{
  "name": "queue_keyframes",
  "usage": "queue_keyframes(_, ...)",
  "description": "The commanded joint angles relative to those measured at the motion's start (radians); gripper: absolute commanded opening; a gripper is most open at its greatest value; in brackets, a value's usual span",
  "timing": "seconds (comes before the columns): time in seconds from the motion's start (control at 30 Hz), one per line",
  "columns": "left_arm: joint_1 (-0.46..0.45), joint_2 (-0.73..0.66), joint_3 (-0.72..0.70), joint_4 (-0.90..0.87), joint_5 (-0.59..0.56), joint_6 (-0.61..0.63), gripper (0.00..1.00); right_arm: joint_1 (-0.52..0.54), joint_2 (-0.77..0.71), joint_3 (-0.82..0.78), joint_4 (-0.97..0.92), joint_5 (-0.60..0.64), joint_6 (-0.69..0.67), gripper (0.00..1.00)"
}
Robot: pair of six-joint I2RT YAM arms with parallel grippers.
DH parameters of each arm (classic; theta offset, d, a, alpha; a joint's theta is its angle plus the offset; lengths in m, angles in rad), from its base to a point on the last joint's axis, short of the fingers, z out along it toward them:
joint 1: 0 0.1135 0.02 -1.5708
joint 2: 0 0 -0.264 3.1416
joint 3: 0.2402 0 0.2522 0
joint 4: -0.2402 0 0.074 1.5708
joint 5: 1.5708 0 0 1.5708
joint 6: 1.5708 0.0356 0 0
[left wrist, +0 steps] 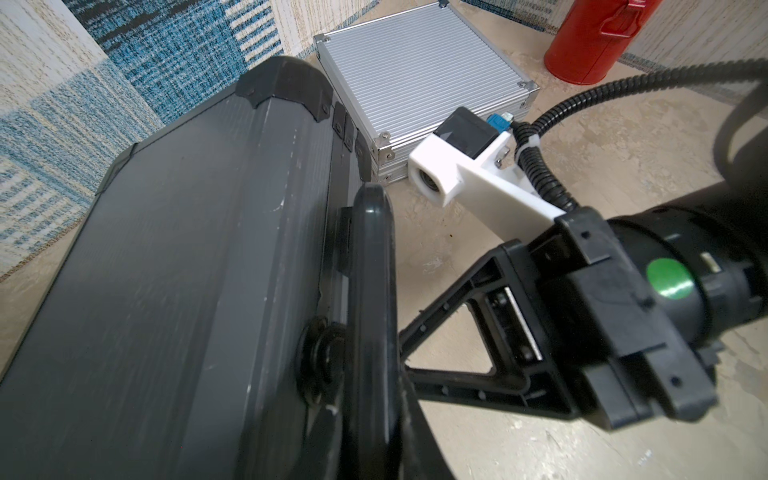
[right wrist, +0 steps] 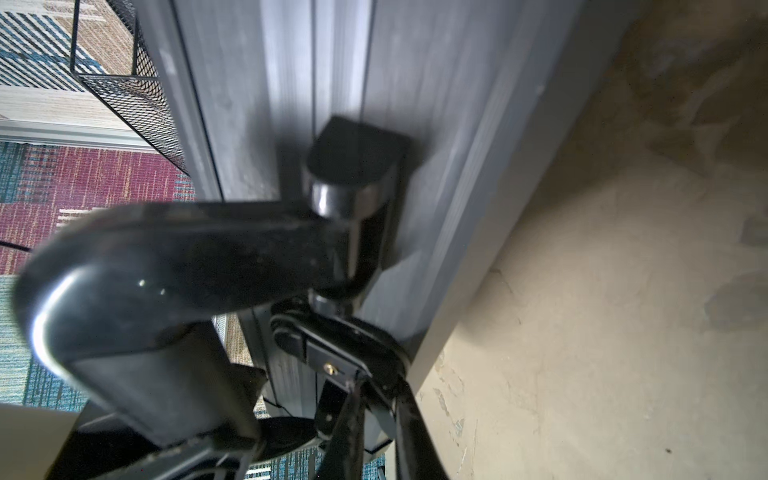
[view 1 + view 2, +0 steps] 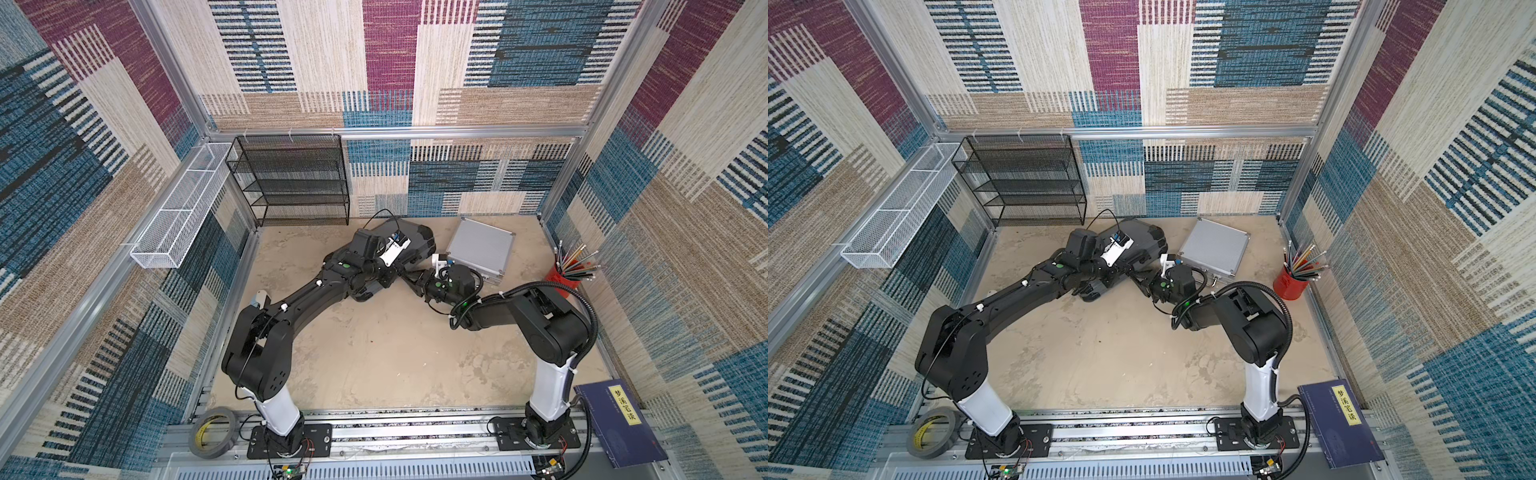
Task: Open the poker set cases
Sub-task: Open the fastener on the poker set case.
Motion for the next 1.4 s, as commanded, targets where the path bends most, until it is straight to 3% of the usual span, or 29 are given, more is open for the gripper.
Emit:
queue_keyframes(0.0, -0.007, -0.007, -0.002, 0.073, 0.104, -0.024, 0.0, 0.001, -0.015, 0.017, -0.006, 0.049, -0.011, 0.15)
queue_keyframes(1.37, -0.031, 0.005, -0.011, 0.048, 0.048, 0.034, 0.0, 0.001, -0.1, 0.1, -0.396, 0.161, -0.032, 0.08)
